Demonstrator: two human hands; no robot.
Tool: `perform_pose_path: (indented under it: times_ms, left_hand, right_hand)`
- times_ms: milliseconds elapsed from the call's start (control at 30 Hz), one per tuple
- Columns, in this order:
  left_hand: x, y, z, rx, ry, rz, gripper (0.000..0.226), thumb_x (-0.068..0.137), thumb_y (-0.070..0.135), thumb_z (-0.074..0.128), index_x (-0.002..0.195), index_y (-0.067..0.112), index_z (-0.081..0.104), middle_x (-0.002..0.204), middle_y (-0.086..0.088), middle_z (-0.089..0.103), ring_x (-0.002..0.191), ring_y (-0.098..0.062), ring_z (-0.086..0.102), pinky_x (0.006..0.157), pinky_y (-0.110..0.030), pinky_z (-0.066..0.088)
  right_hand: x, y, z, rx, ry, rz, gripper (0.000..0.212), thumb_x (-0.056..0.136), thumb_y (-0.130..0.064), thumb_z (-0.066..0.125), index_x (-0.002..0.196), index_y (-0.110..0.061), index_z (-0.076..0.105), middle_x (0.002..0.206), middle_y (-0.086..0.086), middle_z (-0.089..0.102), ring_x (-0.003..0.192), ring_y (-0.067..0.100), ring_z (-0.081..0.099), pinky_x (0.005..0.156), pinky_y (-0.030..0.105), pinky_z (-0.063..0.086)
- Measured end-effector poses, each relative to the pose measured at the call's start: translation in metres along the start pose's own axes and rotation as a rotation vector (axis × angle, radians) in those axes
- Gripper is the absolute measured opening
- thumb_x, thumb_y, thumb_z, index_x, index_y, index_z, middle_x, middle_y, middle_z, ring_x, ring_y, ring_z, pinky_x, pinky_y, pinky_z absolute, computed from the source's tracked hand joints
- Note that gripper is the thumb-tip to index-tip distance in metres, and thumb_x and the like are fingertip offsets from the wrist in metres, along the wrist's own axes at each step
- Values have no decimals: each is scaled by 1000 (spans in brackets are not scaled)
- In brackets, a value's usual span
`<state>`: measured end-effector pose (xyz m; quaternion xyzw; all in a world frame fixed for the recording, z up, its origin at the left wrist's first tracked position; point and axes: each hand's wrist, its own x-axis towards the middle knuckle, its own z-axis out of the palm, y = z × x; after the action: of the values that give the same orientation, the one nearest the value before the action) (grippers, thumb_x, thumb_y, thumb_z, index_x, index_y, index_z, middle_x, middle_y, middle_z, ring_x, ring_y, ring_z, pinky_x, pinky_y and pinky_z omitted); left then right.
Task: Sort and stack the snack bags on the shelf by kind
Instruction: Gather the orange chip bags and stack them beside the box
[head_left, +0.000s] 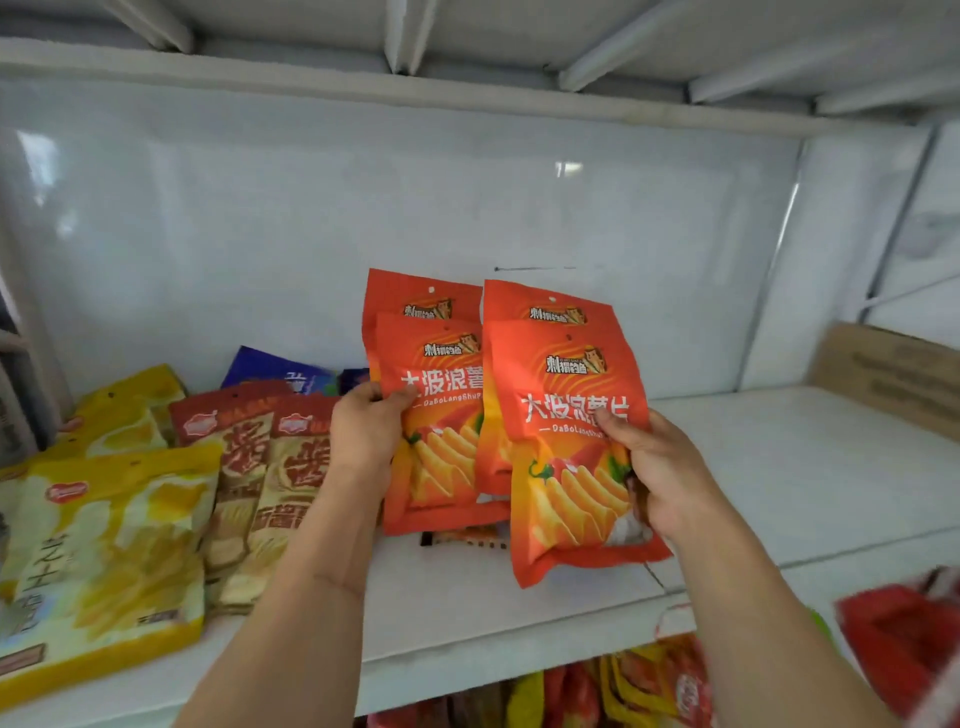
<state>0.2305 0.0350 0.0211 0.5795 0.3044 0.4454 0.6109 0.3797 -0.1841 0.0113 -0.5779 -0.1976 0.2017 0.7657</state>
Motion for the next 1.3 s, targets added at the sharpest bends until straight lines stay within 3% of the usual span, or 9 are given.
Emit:
perform_pose_path:
  times_ms: [100, 267, 533, 667, 933, 1000, 1100, 1200, 1300]
  left_hand:
    - [-22, -7, 55, -19, -38, -9, 6, 89, 15, 72, 92, 11, 68, 97, -11, 76, 81, -25, 73, 79, -41, 61]
    - [-58, -20, 147, -20, -99, -25, 4, 90, 15, 71, 88, 13, 68, 91, -9, 76, 78, -26, 74, 74, -41, 61]
    - [-81, -49, 280, 23, -172, -46, 13, 90, 19, 72, 99, 9, 70, 91, -6, 75, 77, -23, 73, 72, -36, 61]
    - [-70, -66, 347, -8, -220, -73, 11, 89, 19, 72, 97, 11, 70, 93, -9, 77, 80, -28, 75, 78, -47, 62]
    - [-33, -95, 480, -22, -267, -77, 5, 92, 19, 70, 93, 15, 69, 94, -8, 77, 83, -27, 75, 81, -47, 61]
    - [-26, -104, 510, -16, -263, -74, 7, 93, 20, 68, 93, 13, 69, 92, -6, 76, 80, -24, 74, 75, -39, 63]
    - [-25, -115, 553, 5, -255, -63, 10, 97, 19, 64, 97, 11, 68, 82, 2, 72, 68, -11, 68, 48, -14, 52]
    - [-22, -129, 597, -8, -252, -94, 13, 98, 21, 62, 95, 10, 67, 79, 3, 70, 64, -9, 66, 42, -11, 47]
    - [-21, -142, 637, 10, -216, -116, 21, 99, 25, 60, 92, 7, 68, 82, -5, 73, 62, -11, 65, 46, -16, 48]
  right_hand:
    - [3, -9, -60, 2, 49, -8, 23, 87, -17, 74, 108, -10, 71, 96, 12, 78, 76, 25, 77, 60, 33, 60]
    - [10, -21, -162, -36, 109, -8, 31, 84, -27, 78, 111, -14, 70, 100, 11, 78, 89, 32, 76, 85, 52, 59]
    - [38, -41, -282, -1, 184, 10, 30, 82, -23, 79, 109, -12, 69, 97, 12, 78, 84, 31, 76, 71, 41, 60]
    - [79, -48, -332, -3, 218, 0, 36, 82, -24, 80, 113, -12, 68, 99, 12, 78, 88, 32, 76, 78, 46, 60]
    - [173, -63, -418, 13, 241, -23, 33, 85, -18, 76, 116, -10, 68, 103, 14, 77, 92, 34, 75, 81, 48, 60]
    - [192, -65, -440, 9, 248, -21, 32, 85, -17, 76, 115, -10, 68, 103, 14, 77, 91, 35, 75, 81, 49, 60]
    - [218, -68, -469, 6, 232, -14, 26, 87, -16, 75, 112, -12, 70, 101, 14, 77, 89, 33, 76, 76, 45, 61]
    - [246, -74, -501, -8, 199, 4, 25, 86, -18, 75, 111, -13, 69, 100, 13, 77, 89, 33, 76, 75, 44, 61]
    - [275, -78, -535, -50, 155, 36, 33, 84, -22, 77, 115, -14, 69, 103, 14, 77, 92, 35, 75, 87, 54, 58]
